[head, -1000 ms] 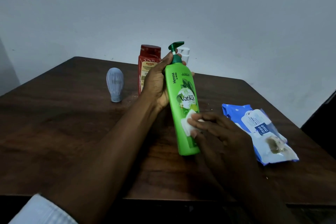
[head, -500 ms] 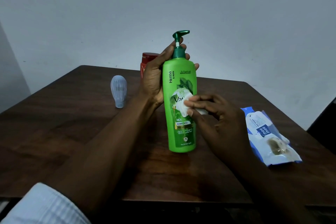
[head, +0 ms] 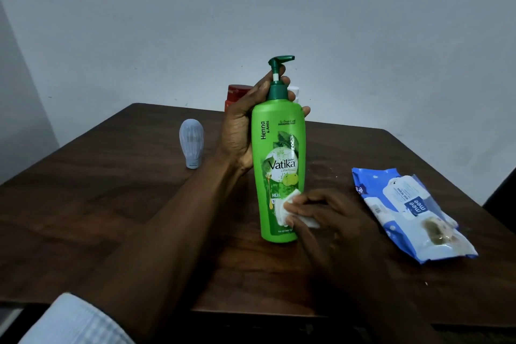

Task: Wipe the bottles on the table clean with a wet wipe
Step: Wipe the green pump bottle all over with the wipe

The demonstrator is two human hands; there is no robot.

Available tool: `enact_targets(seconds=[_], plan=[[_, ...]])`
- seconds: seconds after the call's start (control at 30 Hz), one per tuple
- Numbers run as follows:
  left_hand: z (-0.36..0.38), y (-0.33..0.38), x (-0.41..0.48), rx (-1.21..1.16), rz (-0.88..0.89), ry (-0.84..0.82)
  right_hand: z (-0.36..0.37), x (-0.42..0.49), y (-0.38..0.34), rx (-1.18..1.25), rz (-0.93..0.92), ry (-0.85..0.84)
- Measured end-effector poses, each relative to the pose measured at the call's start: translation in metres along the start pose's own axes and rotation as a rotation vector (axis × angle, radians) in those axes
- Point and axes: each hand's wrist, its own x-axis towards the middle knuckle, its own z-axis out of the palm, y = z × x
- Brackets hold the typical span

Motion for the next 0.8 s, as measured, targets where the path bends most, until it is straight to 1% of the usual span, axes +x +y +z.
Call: enact_targets(seconds=[0.17,0.33,0.47,0.57,0.7,0.8], plan=[[-0.002,0.000,-0.001,-0.020,-0.022,-0.045,-0.002,0.008,-0.001,-0.001,-0.002,0.022],[0.002,0.001,-0.003,-0.008,-0.030,-0.016,-0.008,0.053,-0.003,0.082,0.047,0.087],[0.001,0.006,-0.006,0.019,-0.018,-0.026,-0.013,0.090,-0.003,0.121,0.021,0.164],[0.001,0.009,-0.008,0.027,-0.015,-0.035,-0.014,0.107,-0.003,0.146,0.006,0.187],[0.000,0.010,-0.011,0.045,0.000,-0.056,-0.013,0.108,-0.002,0.180,0.027,0.189],[0.002,0.010,-0.011,0.051,0.005,-0.057,-0.013,0.099,-0.002,0.256,0.100,0.184]])
